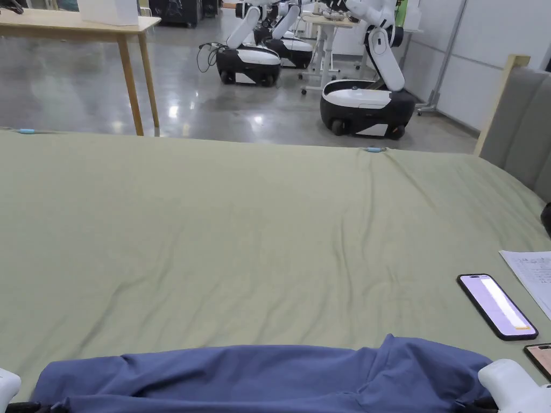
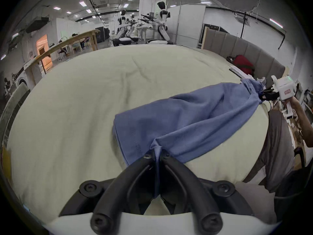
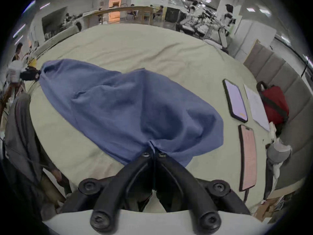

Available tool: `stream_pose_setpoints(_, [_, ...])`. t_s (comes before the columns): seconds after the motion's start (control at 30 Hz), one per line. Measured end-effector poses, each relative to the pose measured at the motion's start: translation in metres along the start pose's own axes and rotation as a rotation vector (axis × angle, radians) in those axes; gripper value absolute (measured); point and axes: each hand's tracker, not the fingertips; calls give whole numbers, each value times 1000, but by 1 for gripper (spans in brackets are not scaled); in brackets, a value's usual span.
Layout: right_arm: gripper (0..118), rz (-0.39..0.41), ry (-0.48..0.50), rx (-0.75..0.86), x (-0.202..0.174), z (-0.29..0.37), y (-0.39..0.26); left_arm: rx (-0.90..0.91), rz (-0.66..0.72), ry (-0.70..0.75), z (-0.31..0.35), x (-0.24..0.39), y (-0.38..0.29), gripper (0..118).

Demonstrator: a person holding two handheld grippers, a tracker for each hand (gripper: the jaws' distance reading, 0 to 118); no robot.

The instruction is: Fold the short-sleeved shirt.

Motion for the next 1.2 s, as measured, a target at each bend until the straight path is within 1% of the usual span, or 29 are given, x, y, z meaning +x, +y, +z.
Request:
stream_pose_setpoints(0.07, [10, -9, 4, -2, 3, -4, 0, 12, -2, 4, 1, 1, -2, 9])
stream_pose_setpoints(0.1, [14, -25, 15, 6, 6, -3, 0, 17, 10, -6, 2, 0, -2, 18])
stream_pose_setpoints(0.13, [23, -25, 18, 13, 8, 1, -1, 29, 36, -23, 5, -3, -2, 37])
stream_pose_setpoints(0.17, [38, -29, 27, 32, 9, 8, -3, 43, 83, -89, 9, -4, -2, 62])
stream_pose_setpoints(0.2, [64, -47, 63, 64, 10, 18, -5, 37, 113, -111, 13, -4, 0, 92])
stream_pose_setpoints(0.23, [102, -75, 53, 75, 7, 38, -8, 23, 125, -55, 21, 1, 3, 118])
stream_pose_setpoints(0.27, [116, -93, 12, 97, 5, 49, -11, 22, 120, -12, 29, 2, 3, 118])
stream_pose_setpoints(0.3, [118, -85, -19, 157, 2, 69, -16, 62, 104, -10, 43, 2, 1, 116])
stream_pose_setpoints(0.33, [118, -84, -25, 269, -1, 94, -25, 141, 94, 20, 60, 5, -1, 116])
stream_pose_setpoints(0.37, [118, -108, -42, 339, -10, 120, -30, 187, 102, 39, 78, 8, -5, 116])
stream_pose_setpoints(0.4, [118, -137, -47, 388, -15, 140, -36, 222, 136, 27, 94, 10, -9, 116])
stream_pose_setpoints(0.47, [118, -191, -24, 480, -28, 175, -50, 283, 172, 19, 131, 13, -24, 115])
stream_pose_setpoints(0.5, [116, -216, -16, 519, -36, 189, -52, 311, 189, 25, 145, 17, -29, 111])
stream_pose_setpoints(0.53, [104, -232, -1, 559, -42, 199, -55, 353, 197, 27, 157, 21, -36, 92])
stream_pose_setpoints(0.57, [82, -233, 24, 587, -47, 205, -57, 388, 199, 27, 166, 24, -43, 60])
stream_pose_setpoints(0.6, [43, -236, 30, 614, -52, 209, -58, 405, 208, 48, 173, 28, -48, 16])
stream_pose_setpoints(0.63, [1, -242, 12, 618, -57, 209, -52, 416, 220, 72, 175, 31, -51, 0])
stream_pose_setpoints(0.7, [1, -244, -17, 624, -65, 206, -47, 432, 207, 130, 177, 36, -55, 0])
stream_pose_setpoints(0.73, [1, -244, -18, 622, -64, 205, -45, 418, 209, 101, 175, 36, -57, 0])
stream_pose_setpoints(0.8, [1, -252, 4, 613, -63, 201, -39, 423, 225, 88, 171, 31, -57, 0])
stream_pose_setpoints(0.87, [1, -261, 4, 628, -64, 201, -38, 415, 321, 8, 160, 16, -57, 0])
stream_pose_setpoints(0.97, [1, -290, 50, 641, -62, 204, -37, 390, 441, -97, 135, -11, -48, 0])
stream_pose_setpoints(1.0, [1, -298, 51, 642, -63, 204, -37, 419, 462, -100, 127, -18, -47, 4])
stream_pose_setpoints(1.03, [1, -304, 56, 639, -57, 204, -42, 427, 487, -133, 118, -27, -44, 23])
stream_pose_setpoints(1.07, [1, -306, 54, 636, -57, 204, -43, 389, 542, -177, 107, -36, -41, 56])
stream_pose_setpoints(1.1, [1, -307, 47, 635, -58, 205, -44, 339, 580, -237, 94, -47, -39, 94])
stream_pose_setpoints(1.13, [1, -304, 32, 634, -58, 204, -45, 271, 610, -296, 80, -55, -36, 117])
stream_pose_setpoints(1.17, [1, -306, 11, 639, -56, 203, -49, 291, 636, -355, 69, -64, -38, 117])
stream_pose_setpoints(1.2, [1, -318, -3, 634, -54, 203, -49, 261, 653, -420, 57, -72, -37, 116])
